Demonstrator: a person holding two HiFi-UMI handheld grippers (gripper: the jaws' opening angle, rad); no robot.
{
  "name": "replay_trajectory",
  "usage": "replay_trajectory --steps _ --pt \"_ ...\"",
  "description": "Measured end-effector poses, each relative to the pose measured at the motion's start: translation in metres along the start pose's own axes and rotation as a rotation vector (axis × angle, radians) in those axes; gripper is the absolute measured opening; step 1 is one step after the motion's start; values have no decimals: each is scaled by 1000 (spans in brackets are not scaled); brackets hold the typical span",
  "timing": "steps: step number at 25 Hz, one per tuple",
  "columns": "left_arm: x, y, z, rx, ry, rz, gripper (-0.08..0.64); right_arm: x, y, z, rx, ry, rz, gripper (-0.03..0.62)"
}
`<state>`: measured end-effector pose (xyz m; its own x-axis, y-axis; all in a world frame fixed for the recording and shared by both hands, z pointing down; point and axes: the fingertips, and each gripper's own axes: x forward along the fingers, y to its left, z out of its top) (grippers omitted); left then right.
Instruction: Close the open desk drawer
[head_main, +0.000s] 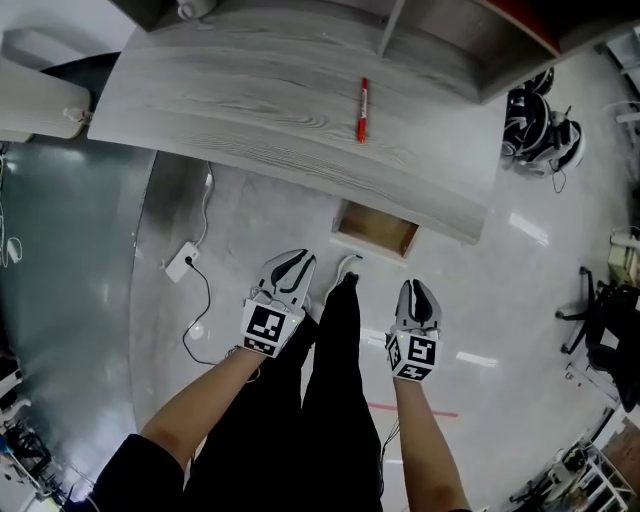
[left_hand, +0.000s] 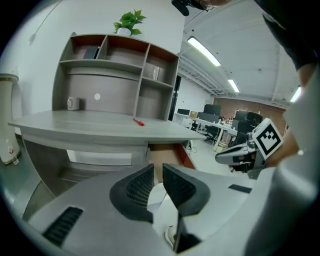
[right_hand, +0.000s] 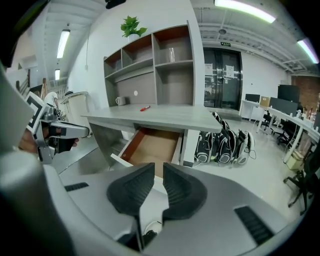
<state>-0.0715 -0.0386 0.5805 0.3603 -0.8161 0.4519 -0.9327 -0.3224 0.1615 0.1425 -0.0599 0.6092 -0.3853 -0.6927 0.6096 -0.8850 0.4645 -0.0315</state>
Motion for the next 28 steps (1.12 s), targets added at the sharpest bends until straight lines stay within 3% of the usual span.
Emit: replay_trajectory --steps 5,14,28 --pt "21 9 -28 -4 35 -16 95 25 1 -32 -33 51 23 95" --pt "61 -2 -68 91 139 -113 144 55 -7 -72 -18 128 26 115" --pt "98 -9 -88 132 191 -153 160 86 -10 -77 16 129 54 117"
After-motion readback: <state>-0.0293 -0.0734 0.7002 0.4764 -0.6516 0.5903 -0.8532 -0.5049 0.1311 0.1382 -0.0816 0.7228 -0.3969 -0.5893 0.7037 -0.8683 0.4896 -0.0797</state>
